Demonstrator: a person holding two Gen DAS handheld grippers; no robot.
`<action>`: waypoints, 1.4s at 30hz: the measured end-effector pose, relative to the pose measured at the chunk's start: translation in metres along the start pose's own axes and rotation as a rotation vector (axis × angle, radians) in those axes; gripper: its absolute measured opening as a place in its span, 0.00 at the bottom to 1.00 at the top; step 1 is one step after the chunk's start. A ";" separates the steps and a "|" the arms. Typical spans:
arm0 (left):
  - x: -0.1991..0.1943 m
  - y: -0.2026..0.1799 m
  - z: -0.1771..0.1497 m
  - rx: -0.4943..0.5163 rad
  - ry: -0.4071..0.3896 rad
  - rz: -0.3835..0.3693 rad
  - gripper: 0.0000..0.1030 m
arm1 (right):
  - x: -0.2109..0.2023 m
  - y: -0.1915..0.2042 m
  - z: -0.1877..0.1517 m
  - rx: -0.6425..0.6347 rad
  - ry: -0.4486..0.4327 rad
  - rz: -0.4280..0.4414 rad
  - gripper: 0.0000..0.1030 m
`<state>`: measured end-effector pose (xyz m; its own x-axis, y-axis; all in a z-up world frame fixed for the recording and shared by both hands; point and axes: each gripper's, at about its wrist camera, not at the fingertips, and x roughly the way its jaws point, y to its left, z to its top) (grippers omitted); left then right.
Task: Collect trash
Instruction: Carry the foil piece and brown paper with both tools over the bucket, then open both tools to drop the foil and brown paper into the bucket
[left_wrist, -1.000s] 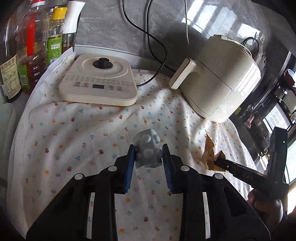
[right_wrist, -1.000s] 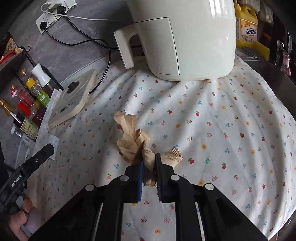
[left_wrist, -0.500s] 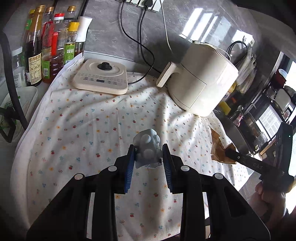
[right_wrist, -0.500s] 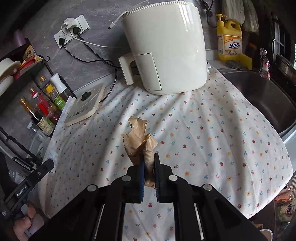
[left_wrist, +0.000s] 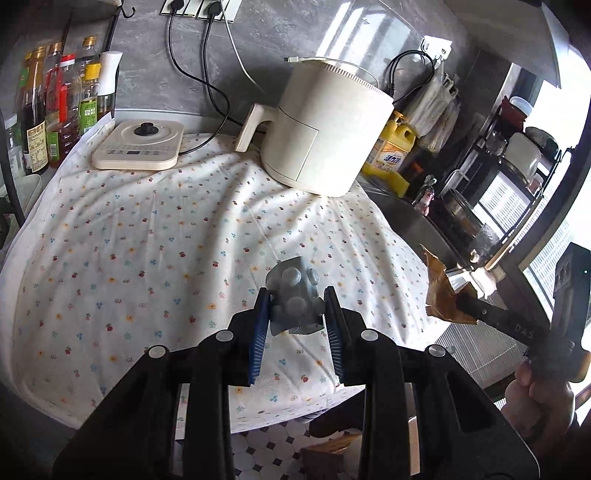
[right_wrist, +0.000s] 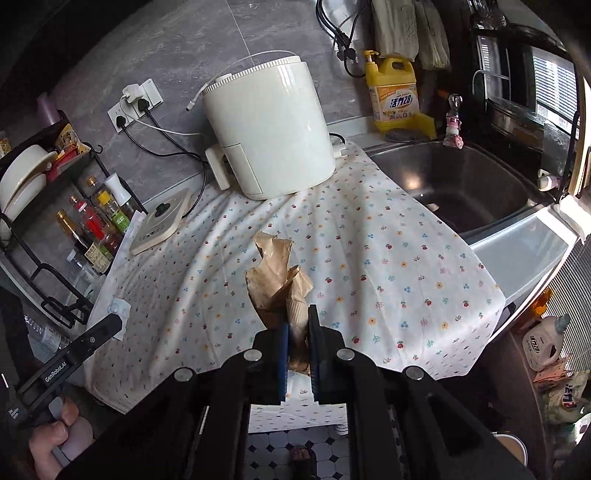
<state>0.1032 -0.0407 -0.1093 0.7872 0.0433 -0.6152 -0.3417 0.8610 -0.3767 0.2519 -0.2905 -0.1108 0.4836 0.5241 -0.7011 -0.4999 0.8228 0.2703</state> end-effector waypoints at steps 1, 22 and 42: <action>0.000 -0.007 -0.003 0.007 0.005 -0.005 0.29 | -0.007 -0.009 -0.005 0.011 -0.001 -0.005 0.10; 0.028 -0.147 -0.108 0.163 0.187 -0.128 0.29 | -0.093 -0.208 -0.140 0.302 0.059 -0.211 0.10; 0.082 -0.271 -0.220 0.344 0.438 -0.291 0.29 | -0.126 -0.299 -0.267 0.422 0.148 -0.266 0.58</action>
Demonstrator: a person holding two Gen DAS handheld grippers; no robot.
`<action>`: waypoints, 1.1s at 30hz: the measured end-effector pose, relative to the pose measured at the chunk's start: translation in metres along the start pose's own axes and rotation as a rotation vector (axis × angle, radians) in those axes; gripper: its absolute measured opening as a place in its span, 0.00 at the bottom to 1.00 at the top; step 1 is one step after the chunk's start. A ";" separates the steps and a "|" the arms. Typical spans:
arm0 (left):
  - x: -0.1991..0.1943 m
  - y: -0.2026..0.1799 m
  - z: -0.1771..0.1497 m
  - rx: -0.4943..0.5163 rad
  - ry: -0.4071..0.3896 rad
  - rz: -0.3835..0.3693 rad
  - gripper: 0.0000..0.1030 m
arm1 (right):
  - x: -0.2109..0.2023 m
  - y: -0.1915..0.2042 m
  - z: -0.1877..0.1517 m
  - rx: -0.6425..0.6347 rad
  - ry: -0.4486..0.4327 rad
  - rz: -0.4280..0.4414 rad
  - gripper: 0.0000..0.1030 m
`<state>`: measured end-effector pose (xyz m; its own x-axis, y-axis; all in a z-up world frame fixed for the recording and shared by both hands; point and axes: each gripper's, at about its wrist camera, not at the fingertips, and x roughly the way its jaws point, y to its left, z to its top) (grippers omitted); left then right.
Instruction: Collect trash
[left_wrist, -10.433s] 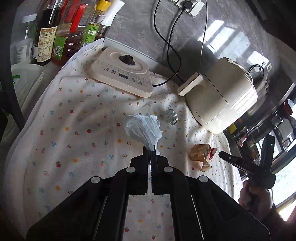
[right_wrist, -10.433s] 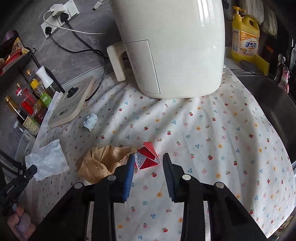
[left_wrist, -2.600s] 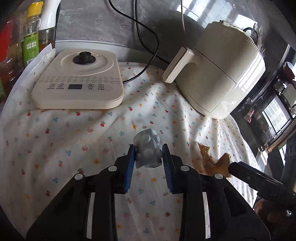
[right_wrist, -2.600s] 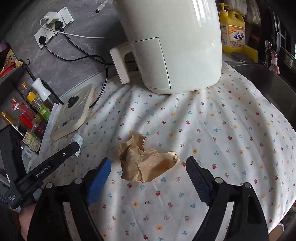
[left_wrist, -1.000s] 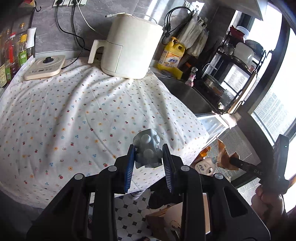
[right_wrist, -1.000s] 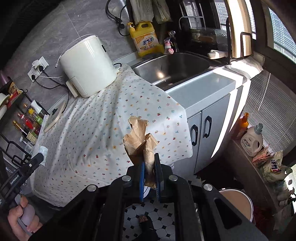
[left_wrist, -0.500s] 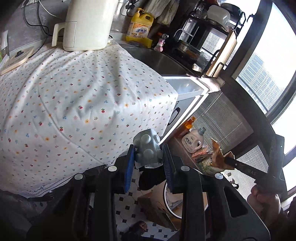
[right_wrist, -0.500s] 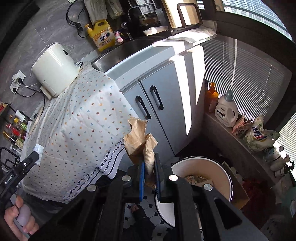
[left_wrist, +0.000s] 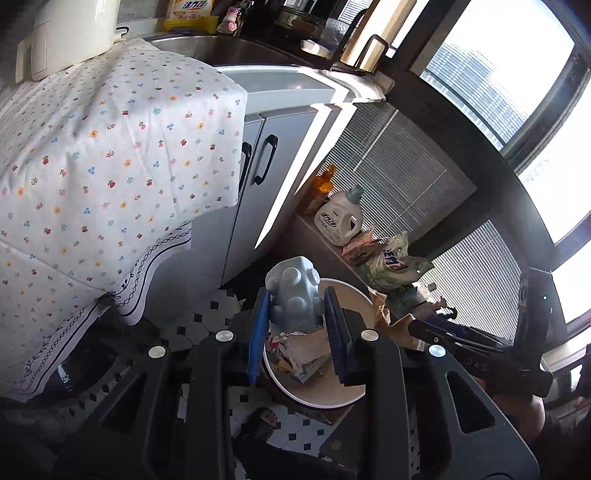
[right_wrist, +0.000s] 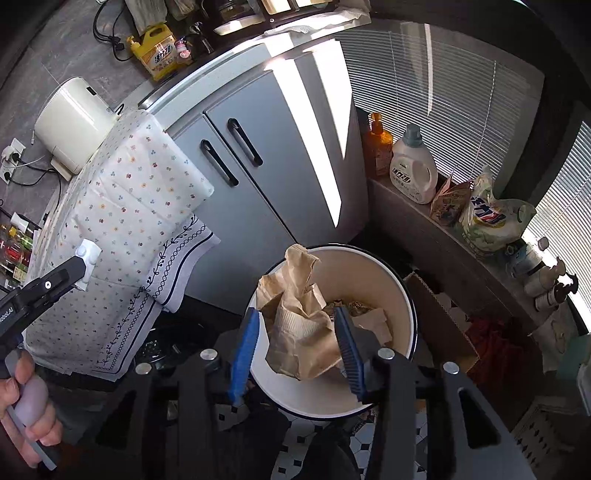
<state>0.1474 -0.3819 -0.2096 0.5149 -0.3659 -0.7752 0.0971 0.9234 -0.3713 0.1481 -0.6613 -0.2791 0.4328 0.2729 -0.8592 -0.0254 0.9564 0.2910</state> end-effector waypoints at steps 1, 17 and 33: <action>0.005 -0.004 -0.001 0.005 0.011 -0.008 0.29 | -0.002 -0.002 -0.001 0.004 -0.005 0.004 0.62; 0.110 -0.053 -0.021 0.043 0.280 -0.138 0.45 | -0.055 -0.071 -0.016 0.159 -0.052 -0.060 0.61; 0.034 -0.049 0.023 0.082 0.038 -0.095 0.86 | -0.071 -0.062 -0.001 0.135 -0.107 -0.010 0.71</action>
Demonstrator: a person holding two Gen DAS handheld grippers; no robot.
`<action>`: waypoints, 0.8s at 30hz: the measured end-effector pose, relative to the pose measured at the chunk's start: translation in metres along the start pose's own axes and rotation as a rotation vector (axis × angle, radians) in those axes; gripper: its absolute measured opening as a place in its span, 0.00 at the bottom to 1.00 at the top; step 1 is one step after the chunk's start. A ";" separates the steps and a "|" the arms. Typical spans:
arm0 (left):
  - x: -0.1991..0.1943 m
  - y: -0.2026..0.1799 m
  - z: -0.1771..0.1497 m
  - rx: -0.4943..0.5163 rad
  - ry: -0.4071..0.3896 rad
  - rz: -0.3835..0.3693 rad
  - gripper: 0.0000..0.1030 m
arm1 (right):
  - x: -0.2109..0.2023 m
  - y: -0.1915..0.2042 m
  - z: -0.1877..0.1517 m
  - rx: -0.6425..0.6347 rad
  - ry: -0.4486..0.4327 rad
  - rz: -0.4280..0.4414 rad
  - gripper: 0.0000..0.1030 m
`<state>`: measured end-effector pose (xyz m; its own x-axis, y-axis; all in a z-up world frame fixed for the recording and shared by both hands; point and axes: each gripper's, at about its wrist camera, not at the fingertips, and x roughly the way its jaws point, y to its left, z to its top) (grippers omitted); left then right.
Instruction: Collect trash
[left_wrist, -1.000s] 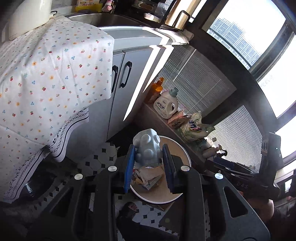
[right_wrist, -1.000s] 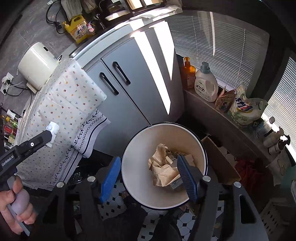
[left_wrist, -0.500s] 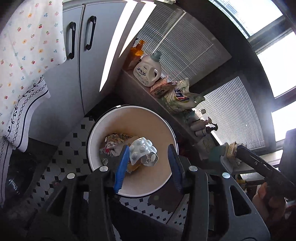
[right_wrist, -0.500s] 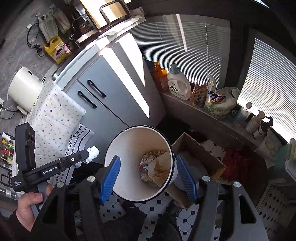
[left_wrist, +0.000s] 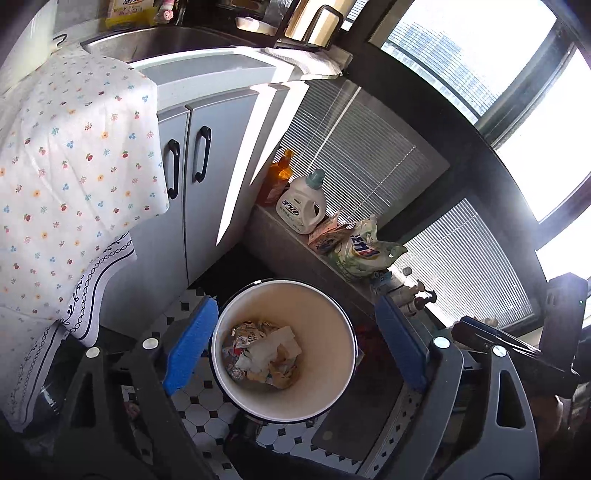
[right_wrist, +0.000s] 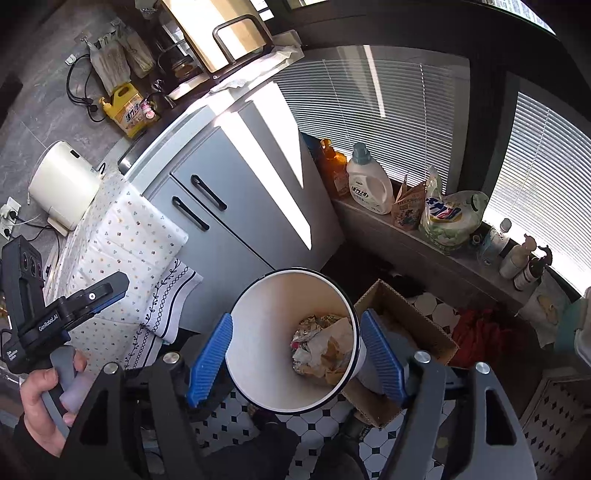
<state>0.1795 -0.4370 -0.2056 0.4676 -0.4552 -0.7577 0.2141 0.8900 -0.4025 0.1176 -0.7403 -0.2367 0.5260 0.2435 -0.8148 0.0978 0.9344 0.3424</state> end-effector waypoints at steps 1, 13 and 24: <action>-0.007 0.000 0.003 0.002 -0.020 0.002 0.87 | -0.002 0.004 0.002 -0.010 -0.005 0.005 0.73; -0.107 -0.013 0.030 0.030 -0.240 0.075 0.94 | -0.055 0.052 0.039 -0.087 -0.104 0.069 0.93; -0.206 0.024 0.015 -0.050 -0.387 0.210 0.94 | -0.098 0.122 0.058 -0.204 -0.175 0.129 0.93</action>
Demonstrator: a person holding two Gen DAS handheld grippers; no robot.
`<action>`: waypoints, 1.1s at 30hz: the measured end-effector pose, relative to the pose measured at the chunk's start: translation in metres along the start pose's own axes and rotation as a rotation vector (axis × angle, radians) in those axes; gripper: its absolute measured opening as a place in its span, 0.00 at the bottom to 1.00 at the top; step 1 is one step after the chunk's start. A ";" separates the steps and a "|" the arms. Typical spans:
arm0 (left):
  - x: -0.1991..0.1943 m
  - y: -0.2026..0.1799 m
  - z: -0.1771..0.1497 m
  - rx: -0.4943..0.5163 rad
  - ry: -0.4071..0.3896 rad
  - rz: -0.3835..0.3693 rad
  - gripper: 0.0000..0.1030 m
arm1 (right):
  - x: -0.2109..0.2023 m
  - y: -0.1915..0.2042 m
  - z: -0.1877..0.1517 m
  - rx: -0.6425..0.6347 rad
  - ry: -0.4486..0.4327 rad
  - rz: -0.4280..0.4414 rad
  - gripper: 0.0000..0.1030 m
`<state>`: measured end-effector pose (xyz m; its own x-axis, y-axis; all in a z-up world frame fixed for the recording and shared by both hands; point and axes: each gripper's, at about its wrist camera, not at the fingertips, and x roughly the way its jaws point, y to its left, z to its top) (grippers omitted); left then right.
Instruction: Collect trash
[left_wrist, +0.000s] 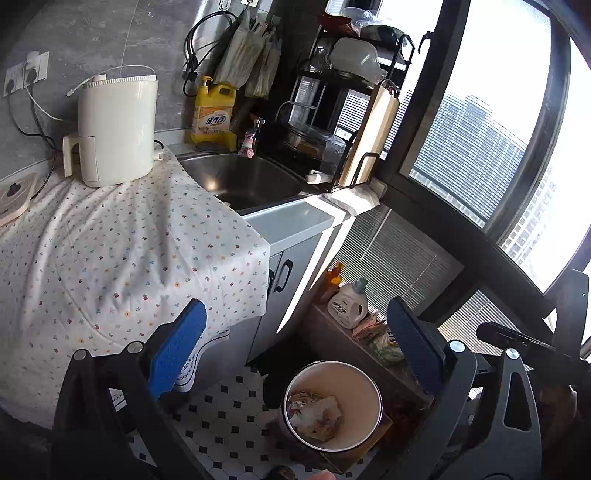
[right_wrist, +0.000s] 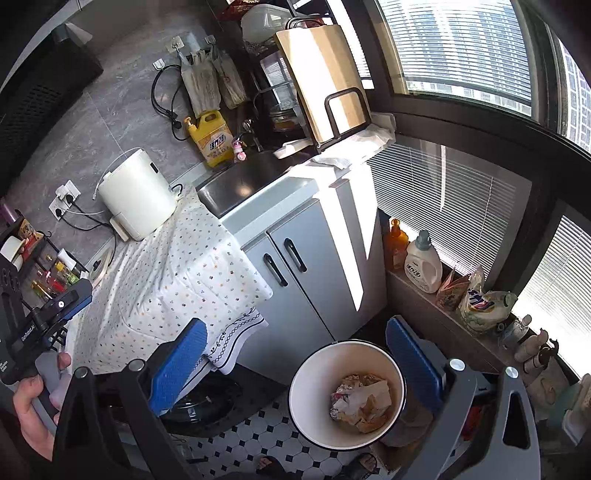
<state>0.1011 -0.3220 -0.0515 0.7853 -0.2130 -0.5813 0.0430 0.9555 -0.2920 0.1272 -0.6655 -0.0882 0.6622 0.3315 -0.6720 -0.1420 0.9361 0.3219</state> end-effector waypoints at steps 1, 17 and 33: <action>-0.008 0.008 0.000 -0.011 -0.012 0.019 0.94 | -0.004 0.008 0.002 -0.006 -0.014 0.005 0.93; -0.156 0.140 -0.015 -0.026 -0.088 0.192 0.94 | -0.050 0.159 -0.036 -0.046 -0.104 0.044 0.93; -0.257 0.207 -0.047 -0.053 -0.124 0.239 0.94 | -0.082 0.253 -0.105 -0.066 -0.103 0.024 0.93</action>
<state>-0.1207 -0.0789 0.0011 0.8388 0.0474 -0.5423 -0.1830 0.9628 -0.1989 -0.0405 -0.4437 -0.0222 0.7294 0.3432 -0.5917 -0.2045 0.9349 0.2902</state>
